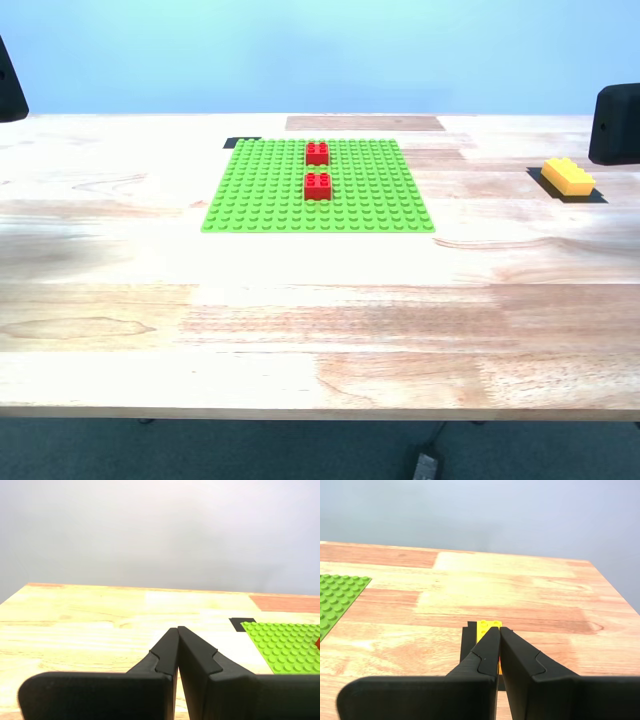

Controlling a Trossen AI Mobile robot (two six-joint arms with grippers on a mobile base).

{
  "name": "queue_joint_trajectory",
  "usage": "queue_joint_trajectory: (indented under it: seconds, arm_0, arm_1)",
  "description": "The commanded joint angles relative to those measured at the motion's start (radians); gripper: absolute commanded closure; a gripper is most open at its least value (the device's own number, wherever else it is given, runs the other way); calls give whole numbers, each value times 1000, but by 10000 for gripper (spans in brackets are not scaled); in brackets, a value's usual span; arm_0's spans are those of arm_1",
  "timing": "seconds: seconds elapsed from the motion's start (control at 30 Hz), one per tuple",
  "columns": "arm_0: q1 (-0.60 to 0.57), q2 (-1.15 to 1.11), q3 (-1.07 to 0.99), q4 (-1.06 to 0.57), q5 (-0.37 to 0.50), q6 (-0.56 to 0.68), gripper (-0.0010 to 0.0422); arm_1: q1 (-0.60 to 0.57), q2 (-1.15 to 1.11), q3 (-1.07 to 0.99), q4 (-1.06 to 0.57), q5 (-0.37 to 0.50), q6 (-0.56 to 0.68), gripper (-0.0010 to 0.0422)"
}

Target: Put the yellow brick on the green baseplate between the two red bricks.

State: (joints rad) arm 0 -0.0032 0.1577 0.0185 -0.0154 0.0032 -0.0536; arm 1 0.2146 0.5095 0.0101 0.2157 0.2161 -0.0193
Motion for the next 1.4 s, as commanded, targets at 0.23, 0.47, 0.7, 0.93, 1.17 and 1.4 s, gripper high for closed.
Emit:
queue_joint_trajectory:
  seconds: [0.23,0.47,0.7,0.93,1.17,1.4]
  arm_0:
    - [0,0,0,0,0,0,413]
    - [0,0,0,3,0,0,412]
    - [0,0,0,11,0,0,412]
    - [0,6,48,50,76,0,413]
    - [0,121,277,-113,192,50,413]
    - [0,383,585,-413,432,181,412]
  arm_1:
    - [0,0,0,0,-3,1,413]
    - [0,0,0,1,-3,0,413]
    - [0,0,0,44,-3,1,413]
    - [0,9,92,5,-32,27,413]
    - [-2,111,362,-233,-28,132,413]
    - [-21,333,708,-581,-33,-44,413]
